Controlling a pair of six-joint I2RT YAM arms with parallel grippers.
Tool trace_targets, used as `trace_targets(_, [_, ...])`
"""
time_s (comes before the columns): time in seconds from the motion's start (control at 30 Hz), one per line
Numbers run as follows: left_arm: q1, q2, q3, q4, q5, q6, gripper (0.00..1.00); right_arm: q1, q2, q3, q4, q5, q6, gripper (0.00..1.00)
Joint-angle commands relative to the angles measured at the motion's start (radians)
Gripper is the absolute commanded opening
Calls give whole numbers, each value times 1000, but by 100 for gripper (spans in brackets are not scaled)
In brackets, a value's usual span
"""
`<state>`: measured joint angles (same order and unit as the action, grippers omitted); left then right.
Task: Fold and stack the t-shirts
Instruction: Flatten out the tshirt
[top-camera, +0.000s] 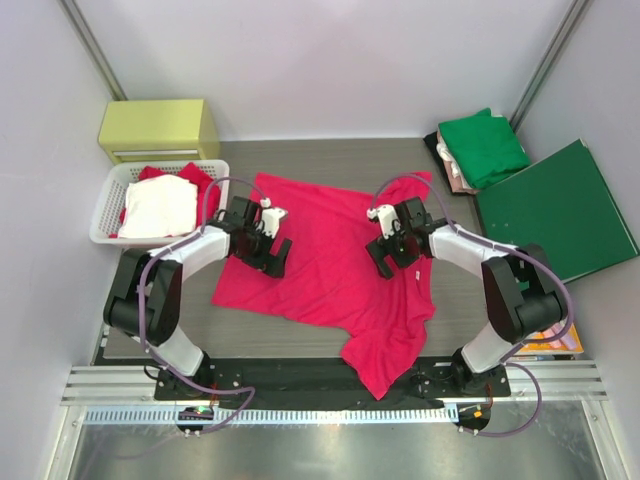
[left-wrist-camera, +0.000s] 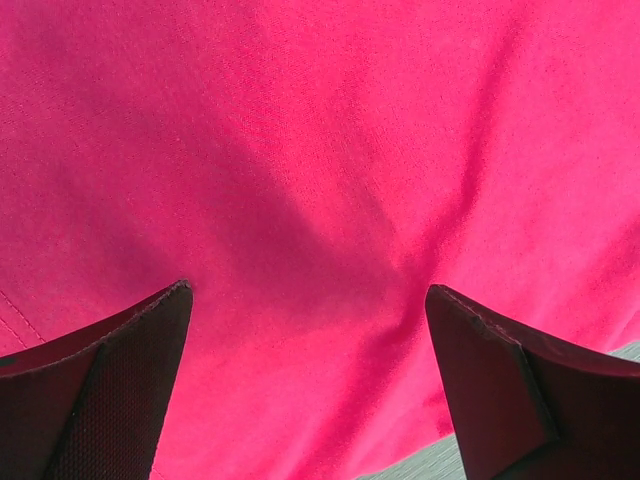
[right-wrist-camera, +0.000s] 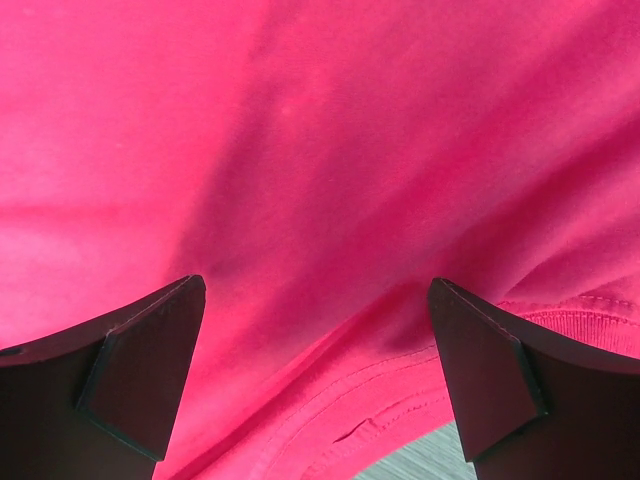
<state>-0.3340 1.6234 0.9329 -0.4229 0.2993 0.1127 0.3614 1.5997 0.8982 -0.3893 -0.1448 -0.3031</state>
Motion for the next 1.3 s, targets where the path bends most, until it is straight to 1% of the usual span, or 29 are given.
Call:
trace_targets(0.0, [-8, 27, 24, 7, 20, -5, 100, -32, 48, 57, 32, -19, 2, 100])
trace_targets(0.27, [-13, 95, 18, 44, -15, -19, 100, -39, 118, 91, 63, 16, 18, 99])
trace_targets(0.4, [-11, 130, 32, 30, -18, -21, 100, -41, 212, 166, 70, 33, 15, 98])
trace_targets(0.5, [-11, 122, 20, 39, -72, -27, 100, -41, 265, 243, 69, 30, 15, 97])
trace_targets(0.67, [-13, 113, 15, 7, -111, -53, 100, -42, 377, 359, 66, 27, 13, 97])
trace_targets(0.8, [-13, 70, 4, 7, -164, -65, 100, -53, 431, 448, 47, 34, -1, 97])
trace_targets(0.87, [-11, 50, -3, 10, -170, -68, 100, -70, 462, 468, 44, 50, -16, 97])
trace_targets(1.0, [-11, 32, -3, 7, -163, -84, 100, -96, 526, 559, 26, 65, -25, 96])
trace_targets(1.13, [-10, 35, 3, 3, -164, -82, 100, -107, 557, 619, 1, 60, -7, 96])
trace_targets(1.27, [-11, 33, 0, 10, -167, -82, 100, -107, 519, 575, -3, 36, -5, 96])
